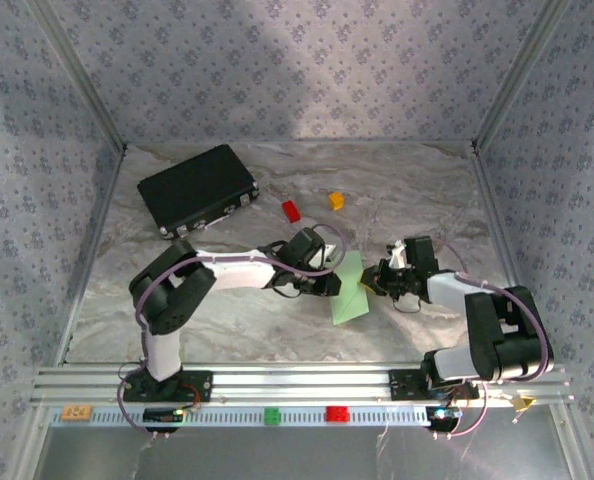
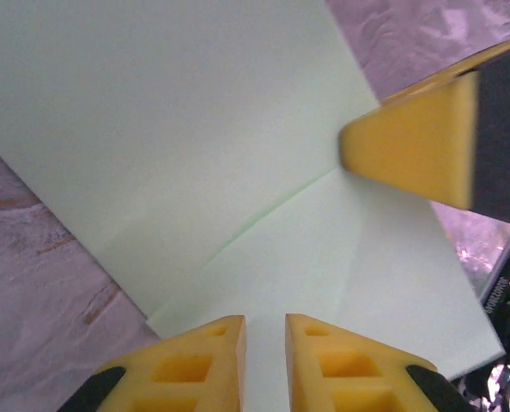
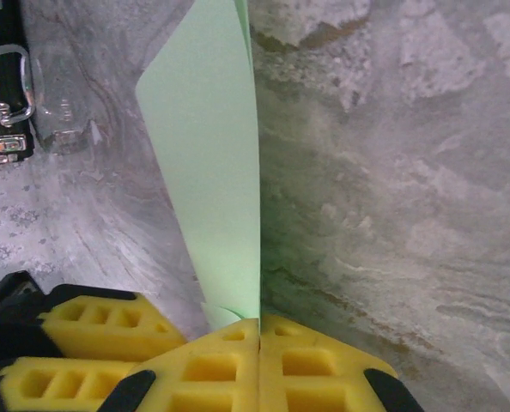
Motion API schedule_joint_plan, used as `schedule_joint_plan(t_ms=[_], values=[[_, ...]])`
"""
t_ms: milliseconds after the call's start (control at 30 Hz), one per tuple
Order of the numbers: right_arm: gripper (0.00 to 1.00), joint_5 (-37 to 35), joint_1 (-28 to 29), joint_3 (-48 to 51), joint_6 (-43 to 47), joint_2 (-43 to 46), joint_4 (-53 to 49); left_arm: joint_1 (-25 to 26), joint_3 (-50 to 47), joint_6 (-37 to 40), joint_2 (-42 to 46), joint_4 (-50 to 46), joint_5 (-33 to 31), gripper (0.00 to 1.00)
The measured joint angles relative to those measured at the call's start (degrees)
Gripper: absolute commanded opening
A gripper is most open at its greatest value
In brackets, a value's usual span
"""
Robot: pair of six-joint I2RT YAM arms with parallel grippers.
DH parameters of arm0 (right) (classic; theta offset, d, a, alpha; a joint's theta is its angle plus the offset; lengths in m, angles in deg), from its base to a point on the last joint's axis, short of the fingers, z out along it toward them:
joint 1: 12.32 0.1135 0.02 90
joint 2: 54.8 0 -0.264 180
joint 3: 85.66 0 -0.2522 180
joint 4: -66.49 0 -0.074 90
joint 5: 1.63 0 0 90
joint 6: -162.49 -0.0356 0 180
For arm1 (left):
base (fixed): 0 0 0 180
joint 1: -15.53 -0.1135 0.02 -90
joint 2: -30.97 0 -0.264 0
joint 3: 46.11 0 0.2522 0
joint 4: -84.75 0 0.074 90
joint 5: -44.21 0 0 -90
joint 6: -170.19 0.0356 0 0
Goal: Fold a paper plane with a square sheet of paper (pick it up from the middle)
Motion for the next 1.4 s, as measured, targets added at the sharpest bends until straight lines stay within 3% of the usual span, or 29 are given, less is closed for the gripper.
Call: schedule_joint_plan(t_ms=[167, 233, 500, 600, 733, 867, 1033, 1400], values=[[0.04, -0.55, 1.2, 0.0, 0.07, 3.02, -0.79, 0.0, -2.45, 0.63, 6.54, -0.04, -3.15, 0.2], [0.05, -1.42, 1.81, 0.0, 0.31, 4.09, -1.75, 0.0, -3.56, 1.09, 9.2, -0.09, -5.01, 0.16], [0.04, -7.48, 4.28, -0.83, 1.99, 9.92, -10.49, 0.0, -11.37, 2.73, 23.26, -0.42, -16.74, 0.16], [0.05, -9.79, 5.14, -2.16, 2.54, 12.83, -13.49, 0.0, -15.78, 3.06, 31.26, -0.13, -22.84, 0.23], [0.05, -13.38, 6.1, -4.55, 3.08, 16.0, -17.77, -0.2, -21.62, 3.43, 42.64, -0.66, -30.12, 0.4], [0.05, -17.44, 7.63, -7.04, 3.3, 17.62, -21.7, -1.14, -25.11, 3.58, 50.49, -2.49, -34.93, 0.45], [0.03, -23.52, 11.37, -11.93, 2.8, 17.73, -28.2, -2.16, -28.33, 2.86, 56.81, -4.66, -37.55, 0.55], [0.03, -33.99, 17.07, -16.85, -5.62, 24.0, -43.5, -2.43, -31.93, -1.27, 65.07, -8.81, -38.56, 0.65]])
